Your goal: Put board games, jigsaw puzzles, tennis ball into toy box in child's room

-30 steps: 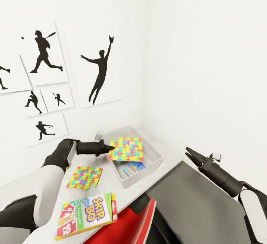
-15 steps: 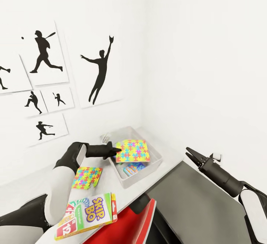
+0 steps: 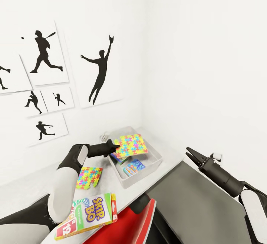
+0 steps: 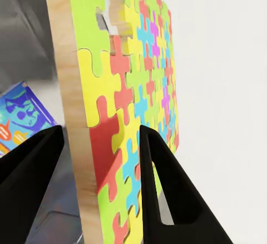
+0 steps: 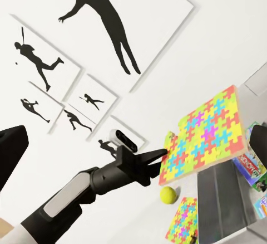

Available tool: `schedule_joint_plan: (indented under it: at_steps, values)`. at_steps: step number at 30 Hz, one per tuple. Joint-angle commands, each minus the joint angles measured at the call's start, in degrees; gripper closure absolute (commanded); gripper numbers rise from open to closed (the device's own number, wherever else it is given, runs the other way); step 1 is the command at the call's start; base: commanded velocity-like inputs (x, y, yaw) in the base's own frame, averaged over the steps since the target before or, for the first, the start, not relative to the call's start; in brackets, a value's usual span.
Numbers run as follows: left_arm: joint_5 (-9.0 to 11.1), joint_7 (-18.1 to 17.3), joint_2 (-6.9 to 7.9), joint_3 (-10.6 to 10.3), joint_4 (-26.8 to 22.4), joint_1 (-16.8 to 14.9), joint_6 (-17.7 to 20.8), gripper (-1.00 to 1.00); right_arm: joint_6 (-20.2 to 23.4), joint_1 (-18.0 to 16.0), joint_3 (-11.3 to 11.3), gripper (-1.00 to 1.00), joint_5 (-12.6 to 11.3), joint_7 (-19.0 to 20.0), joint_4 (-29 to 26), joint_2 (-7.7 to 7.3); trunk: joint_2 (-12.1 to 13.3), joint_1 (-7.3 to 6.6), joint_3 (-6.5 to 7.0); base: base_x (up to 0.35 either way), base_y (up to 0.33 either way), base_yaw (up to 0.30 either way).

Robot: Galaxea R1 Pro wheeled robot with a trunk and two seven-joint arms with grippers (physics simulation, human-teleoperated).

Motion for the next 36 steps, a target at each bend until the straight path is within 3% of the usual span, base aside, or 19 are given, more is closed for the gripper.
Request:
schedule_joint_plan:
  at_steps: [1, 12, 18, 27, 28, 36]
  values:
    - [-0.11, 0.06, -0.07, 0.46, -0.05, -0.07, 0.38, 1.00, 0.32, -0.06, -0.07, -1.00, -0.08, 0.10, 0.00, 0.00, -0.10, 0.02, -0.11, 0.000, 0.000, 0.000]
    - [0.22, 2.97, -0.32, 0.76, 0.44, -0.07, 0.15, 1.00, 0.32, -0.06, -0.10, -1.00, -0.08, 0.10, 0.00, -0.01, -0.10, 0.02, -0.11, 0.000, 0.000, 0.000]
    - [1.62, 3.31, -0.54, 0.72, 2.16, -0.07, 0.15, 1.00, 0.32, -0.06, -0.10, -1.00, -0.08, 0.11, 0.00, -0.01, -0.10, 0.02, -0.11, 0.000, 0.000, 0.000]
    - [1.91, 3.35, -0.69, 0.72, 2.40, -0.07, 0.15, 1.00, 0.32, -0.06, -0.10, -1.00, -0.08, 0.19, 0.00, 0.00, -0.10, 0.02, -0.11, 0.000, 0.000, 0.000]
    - [1.91, 3.36, -0.69, 0.72, 2.40, -0.07, 0.15, -1.00, 0.32, -0.06, -0.10, -1.00, -0.08, 0.19, 0.00, 0.00, -0.10, 0.02, -0.11, 0.000, 0.000, 0.000]
    - [1.93, 3.31, -0.47, 0.63, 2.39, -0.07, 0.21, -1.00, 0.32, -0.06, -0.10, -1.00, -0.08, 0.19, 0.00, 0.00, -0.10, 0.02, -0.11, 0.000, 0.000, 0.000]
